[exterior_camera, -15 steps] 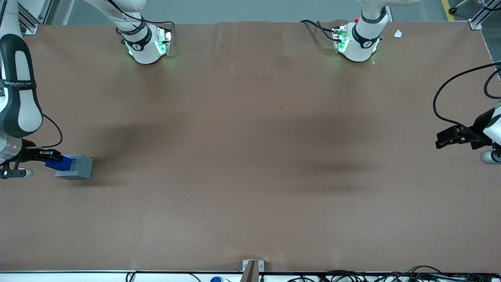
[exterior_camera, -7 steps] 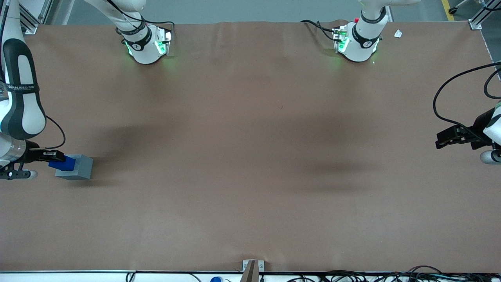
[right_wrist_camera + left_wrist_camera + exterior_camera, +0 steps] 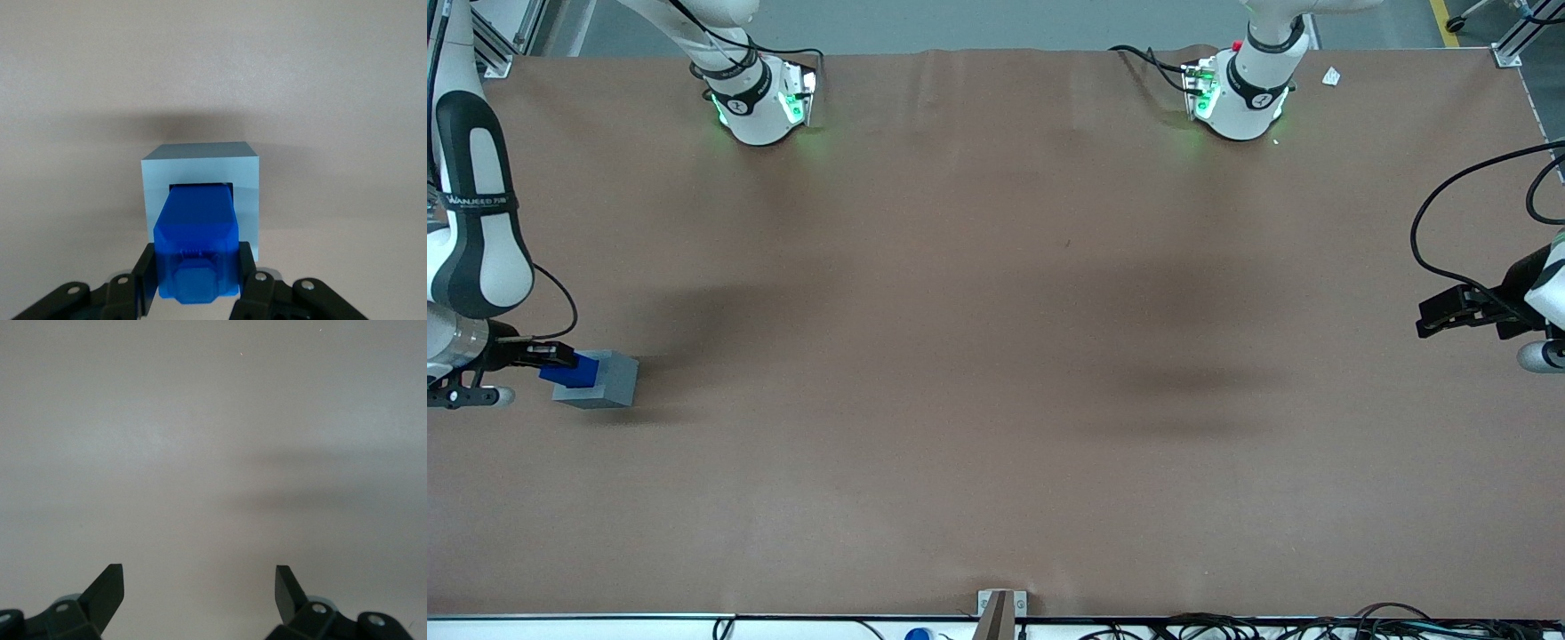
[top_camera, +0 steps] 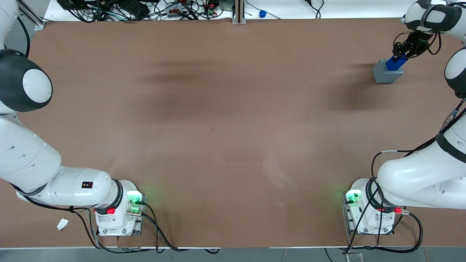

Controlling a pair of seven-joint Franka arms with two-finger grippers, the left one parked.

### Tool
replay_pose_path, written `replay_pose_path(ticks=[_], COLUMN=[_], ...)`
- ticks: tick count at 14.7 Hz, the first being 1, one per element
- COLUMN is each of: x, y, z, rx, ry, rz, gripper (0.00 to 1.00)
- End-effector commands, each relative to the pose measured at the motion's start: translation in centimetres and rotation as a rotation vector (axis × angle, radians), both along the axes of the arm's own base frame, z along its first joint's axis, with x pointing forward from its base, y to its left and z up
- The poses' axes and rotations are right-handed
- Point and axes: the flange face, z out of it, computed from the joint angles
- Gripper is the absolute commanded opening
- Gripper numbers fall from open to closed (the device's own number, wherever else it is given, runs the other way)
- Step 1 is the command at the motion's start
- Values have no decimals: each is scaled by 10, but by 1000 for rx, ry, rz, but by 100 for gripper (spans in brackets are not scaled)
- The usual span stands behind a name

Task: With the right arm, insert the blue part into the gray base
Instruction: 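Lower the blue block into the gray base and open the right gripper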

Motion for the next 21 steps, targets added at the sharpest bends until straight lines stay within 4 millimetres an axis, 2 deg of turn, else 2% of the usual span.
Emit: replay_pose_path(ticks=[1,2,3,4,5,6,7,9,14,18,21], x=[-1,-1,0,0,0,1,2,4,17,23,25], y=[-3,-3,-2,-1,-2,-2,-3,-3,1,8,26], z=[-6,-8,-11,-13,-15,-13,-11,-7,21,70,104], rx=[8,8,9,10,11,10,8,6,5,23,21], ry=[-2,1,4,7,8,4,-2,-4,-6,24,4], rz=[-7,-7,-5,-3,-6,-4,-5,-3,5,13,33], gripper=[3,4,9,25,48,93,100,100,100,100,100])
